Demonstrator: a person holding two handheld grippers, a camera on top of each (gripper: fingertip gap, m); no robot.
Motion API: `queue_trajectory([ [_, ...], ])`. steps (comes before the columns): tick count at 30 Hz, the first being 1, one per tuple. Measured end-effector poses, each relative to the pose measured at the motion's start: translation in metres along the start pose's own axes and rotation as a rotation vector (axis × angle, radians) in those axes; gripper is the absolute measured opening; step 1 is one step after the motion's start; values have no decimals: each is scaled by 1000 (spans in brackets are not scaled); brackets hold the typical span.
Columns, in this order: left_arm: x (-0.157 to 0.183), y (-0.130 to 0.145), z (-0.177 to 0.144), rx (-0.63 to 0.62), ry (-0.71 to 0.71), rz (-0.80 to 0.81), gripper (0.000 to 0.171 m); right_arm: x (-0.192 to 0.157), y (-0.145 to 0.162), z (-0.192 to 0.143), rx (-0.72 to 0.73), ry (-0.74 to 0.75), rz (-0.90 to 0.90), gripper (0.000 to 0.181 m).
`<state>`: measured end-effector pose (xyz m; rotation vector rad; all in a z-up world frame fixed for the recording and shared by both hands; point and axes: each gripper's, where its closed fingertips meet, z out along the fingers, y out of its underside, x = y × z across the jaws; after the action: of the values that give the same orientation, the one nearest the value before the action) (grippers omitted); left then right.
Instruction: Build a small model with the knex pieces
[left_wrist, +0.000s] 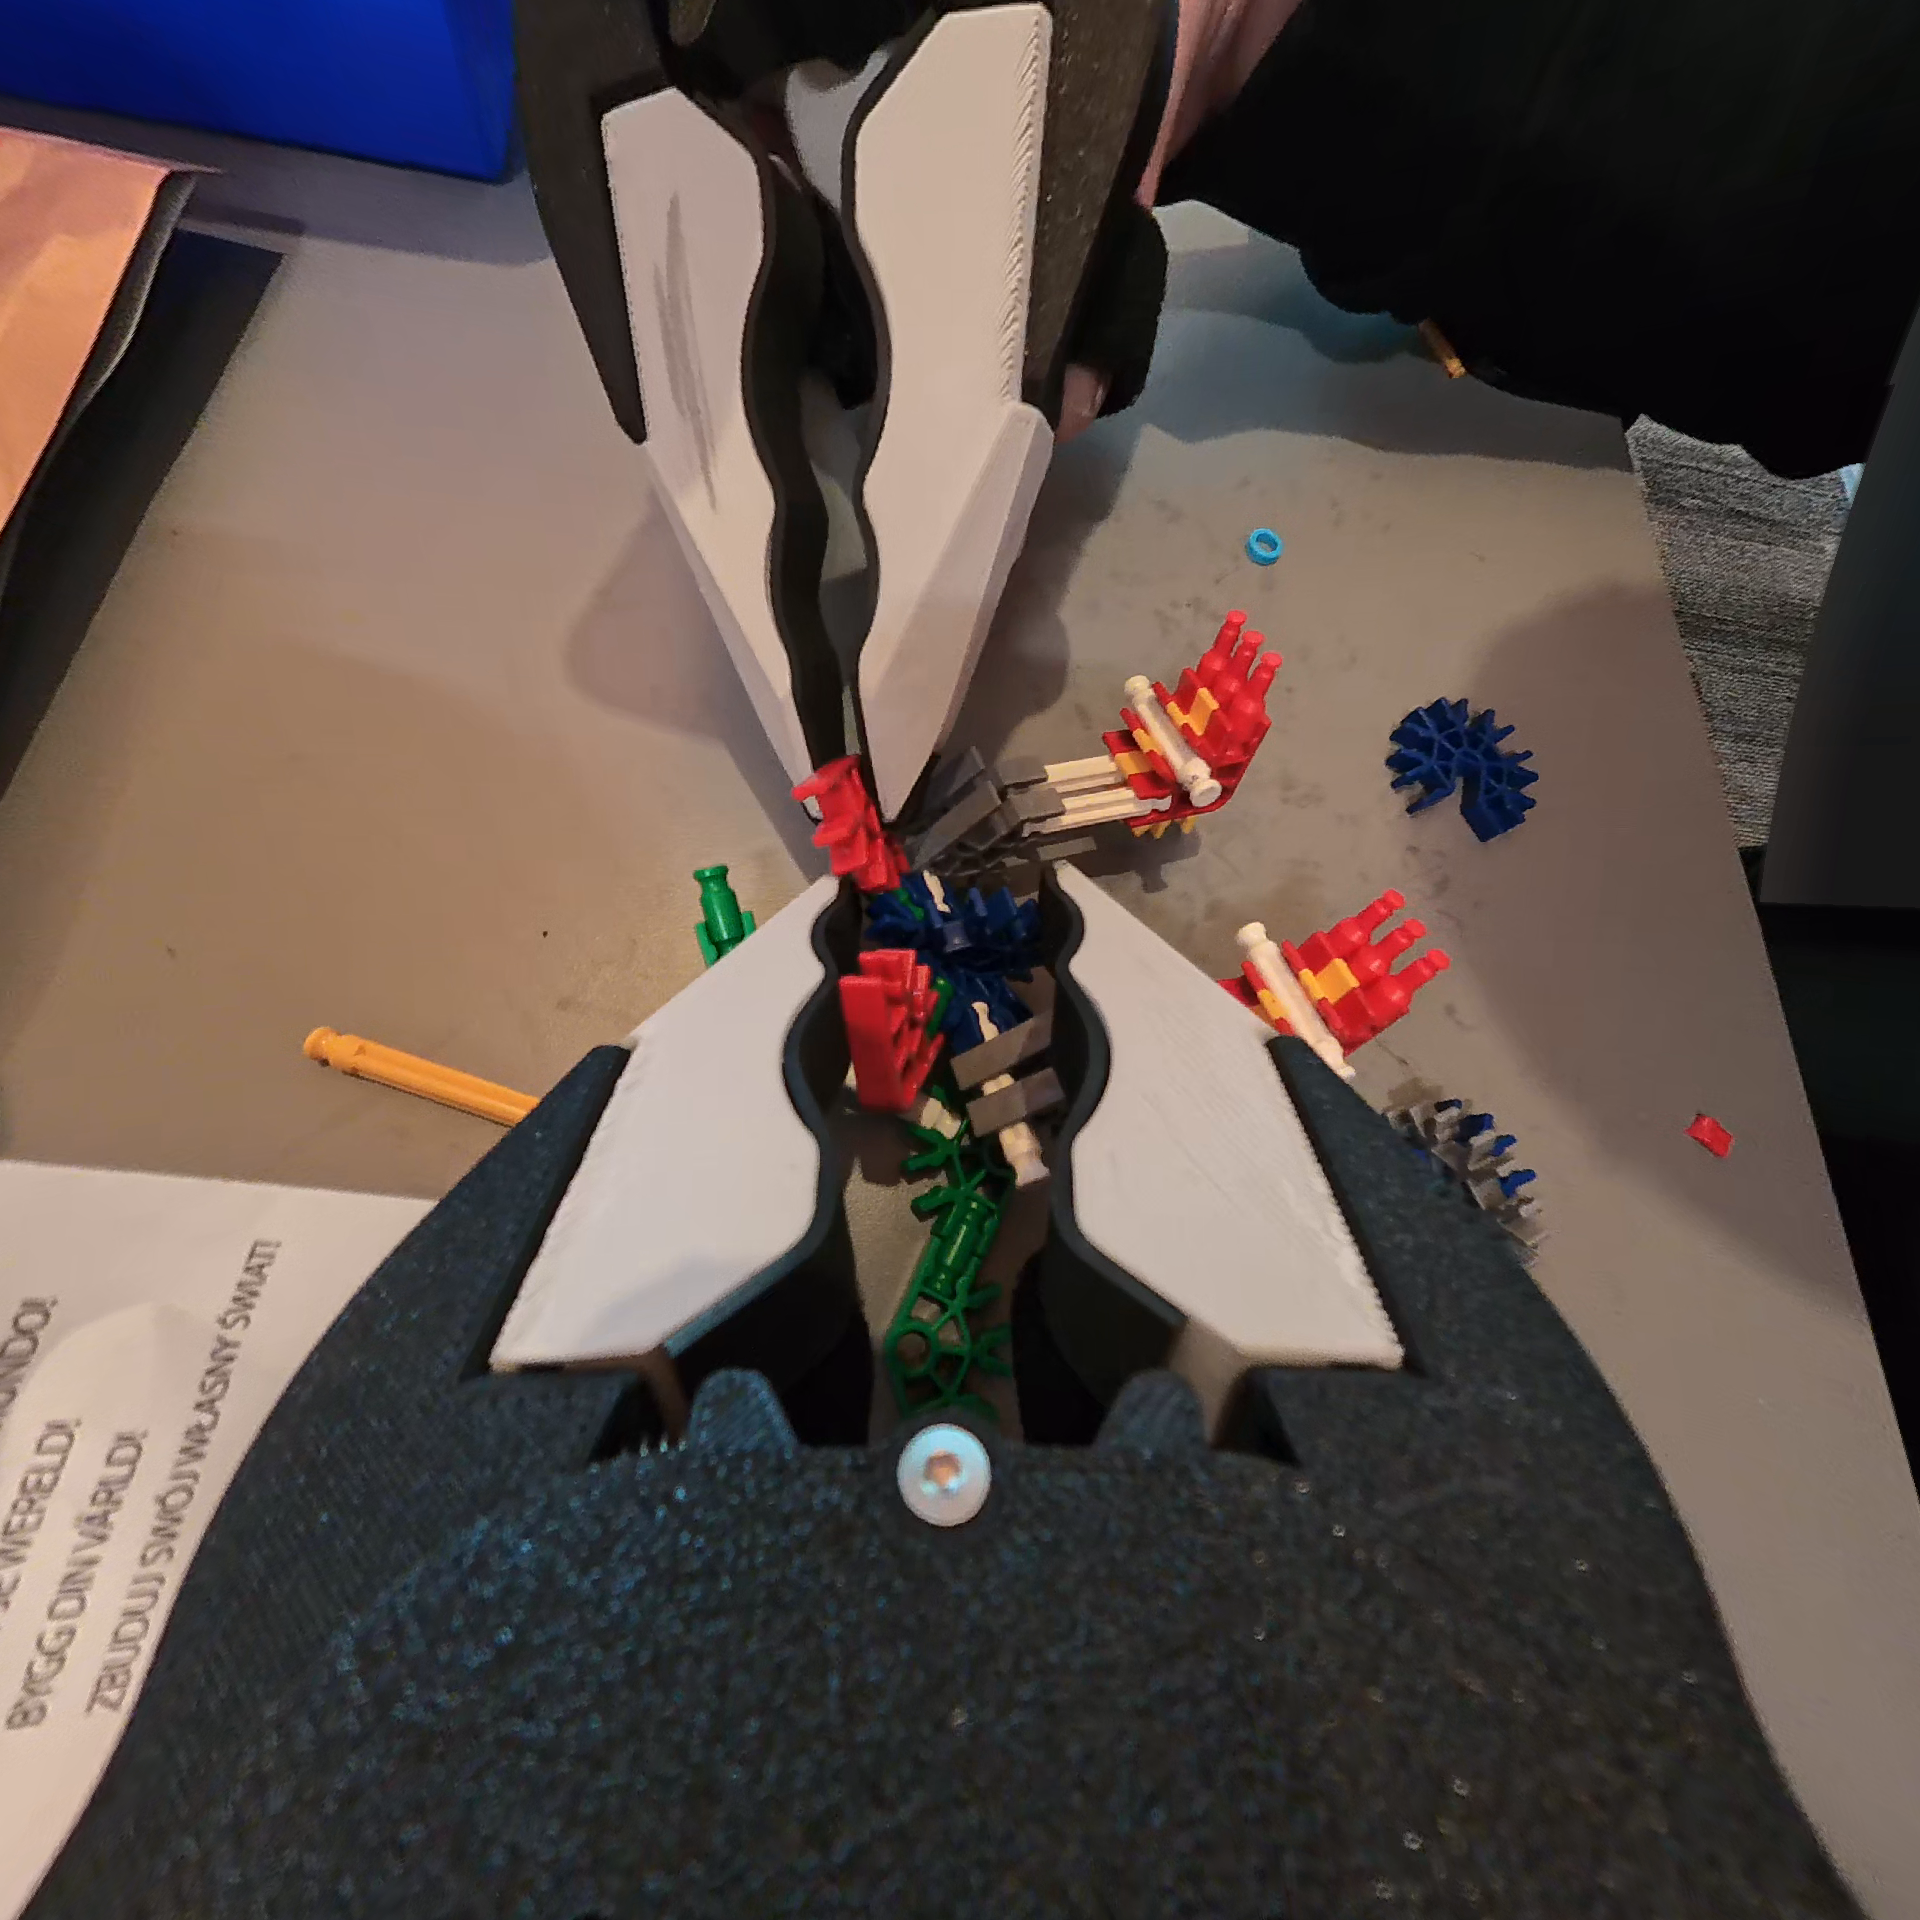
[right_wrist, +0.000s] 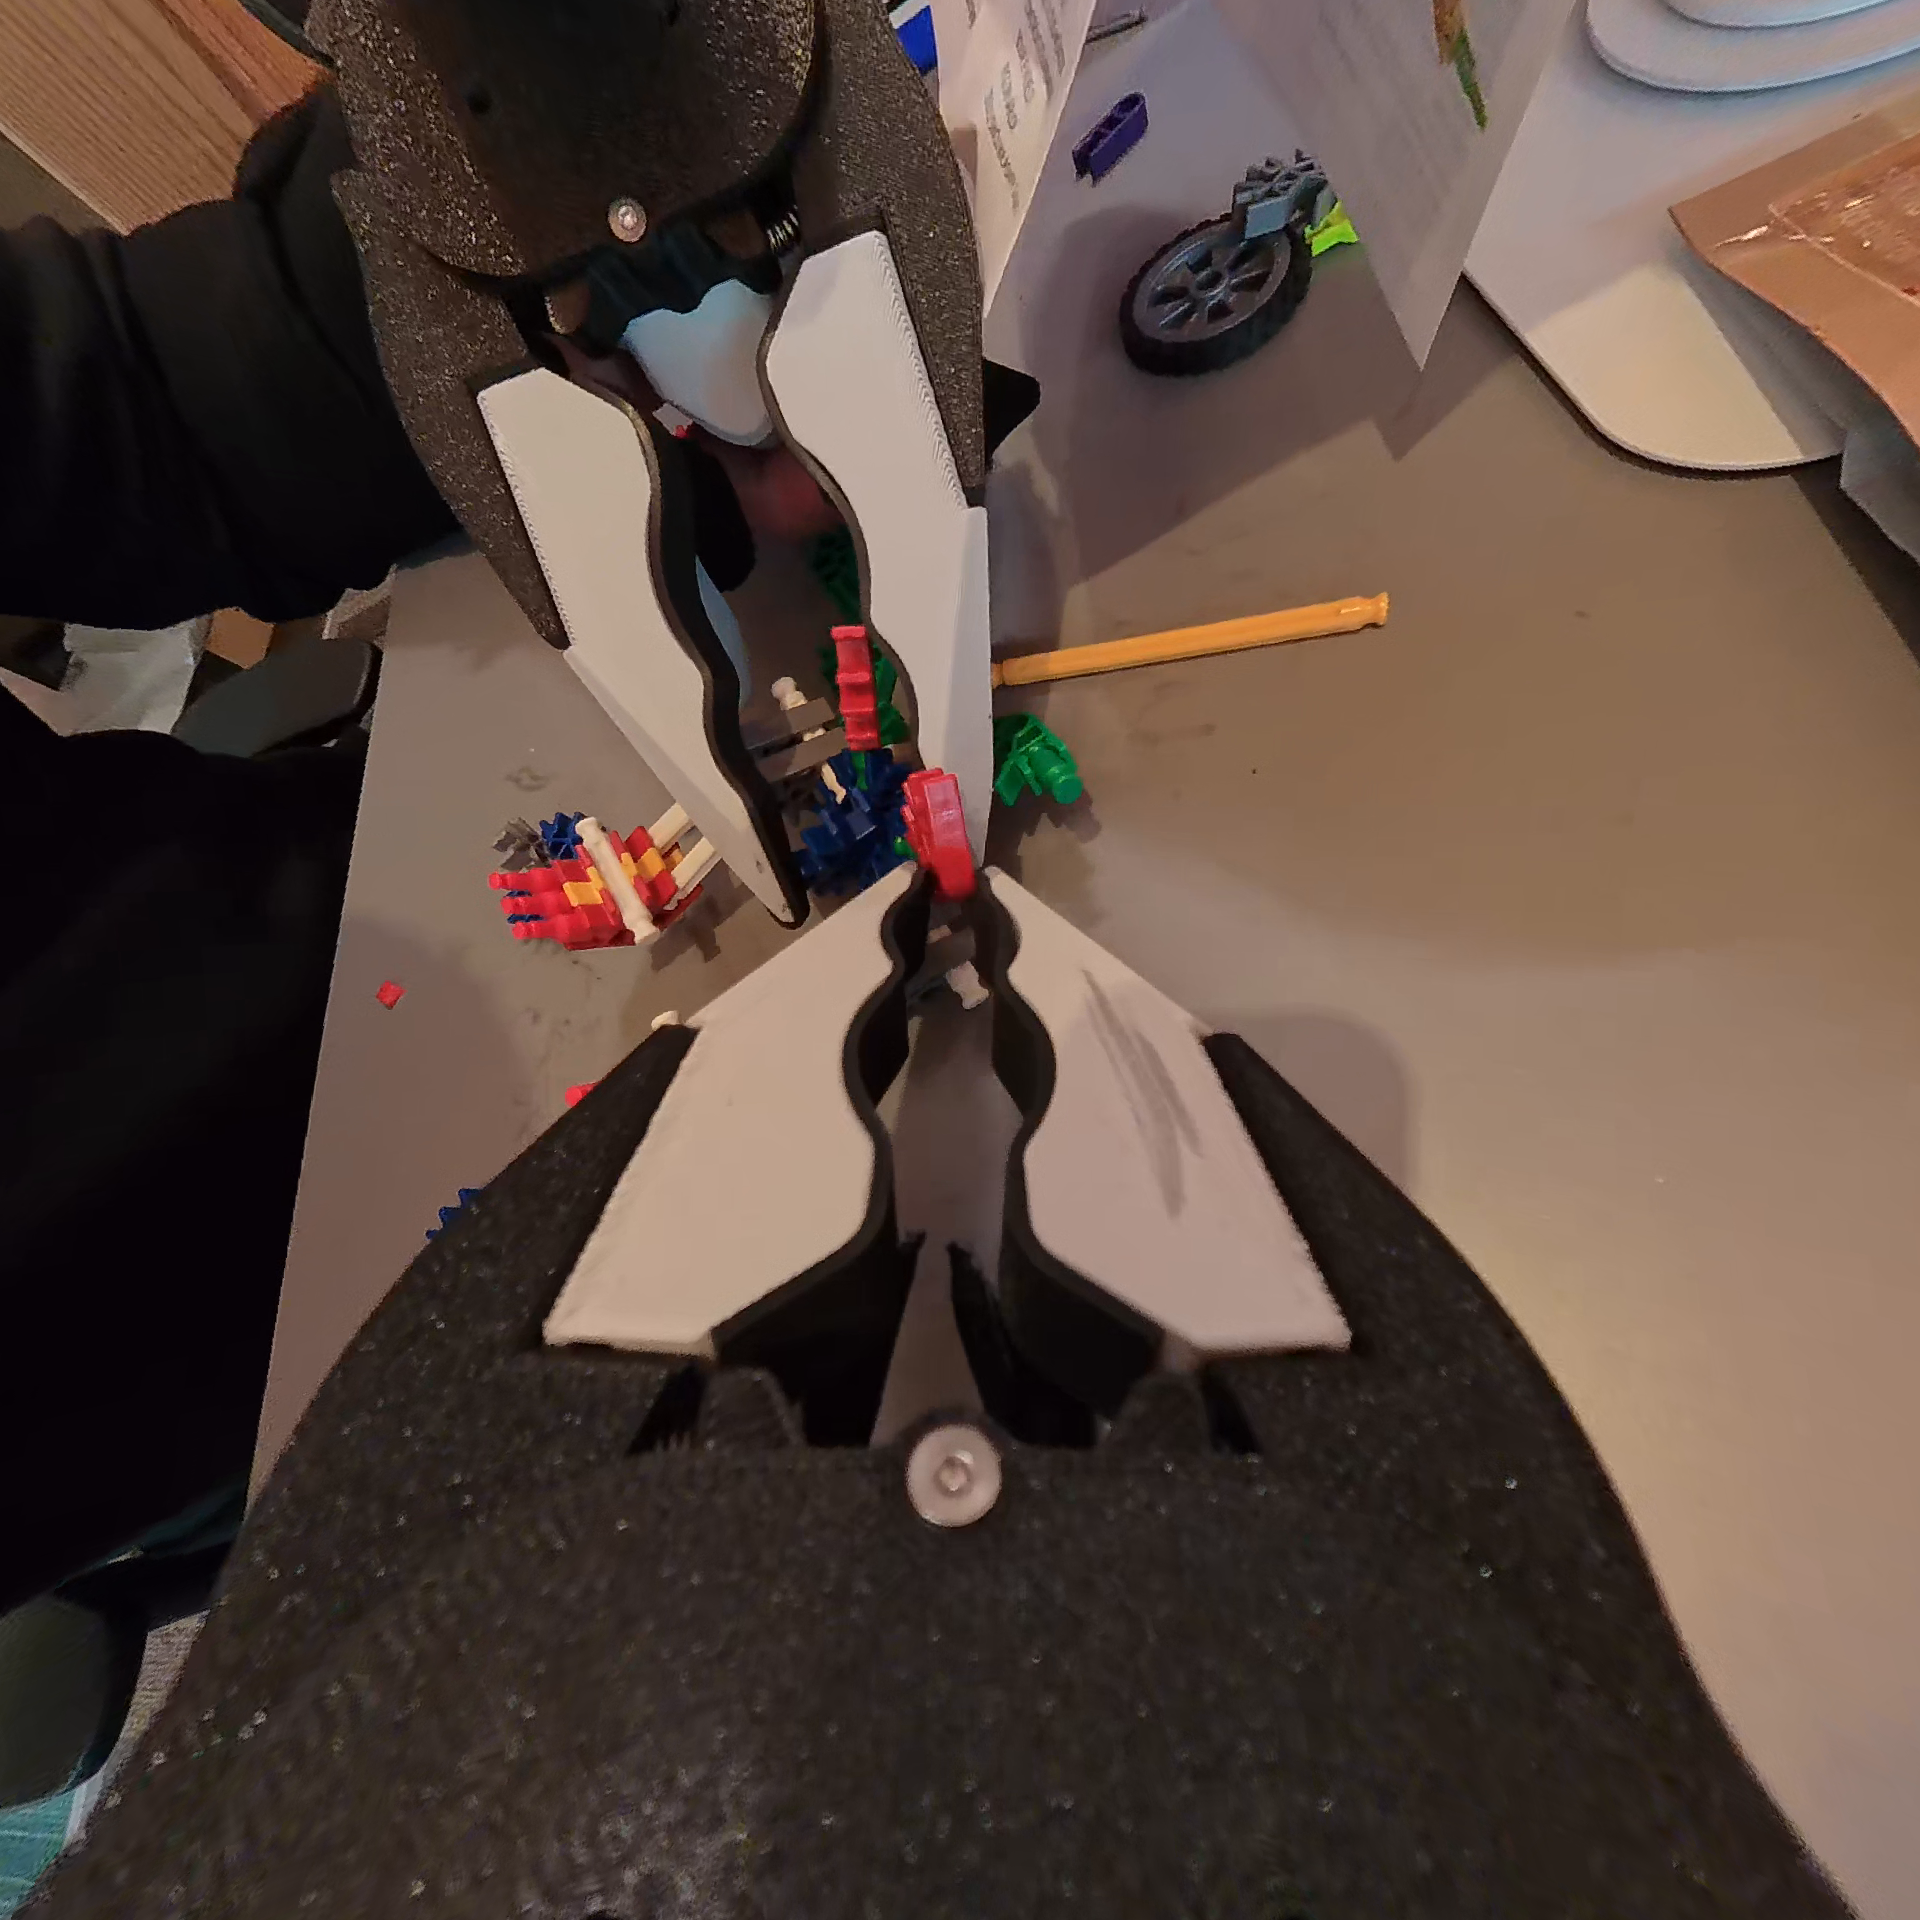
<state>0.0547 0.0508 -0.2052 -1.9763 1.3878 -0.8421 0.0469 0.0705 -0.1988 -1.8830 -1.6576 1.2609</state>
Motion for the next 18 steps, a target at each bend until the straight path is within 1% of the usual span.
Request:
queue_trajectory([
  [13, -2, -1, 0, 4, -35, 8, 31, 2, -3, 2, 3, 29, 26, 6],
  [18, -3, 0, 0, -15, -61, 17, 31, 3, -4, 3, 7, 30, 49, 6],
])
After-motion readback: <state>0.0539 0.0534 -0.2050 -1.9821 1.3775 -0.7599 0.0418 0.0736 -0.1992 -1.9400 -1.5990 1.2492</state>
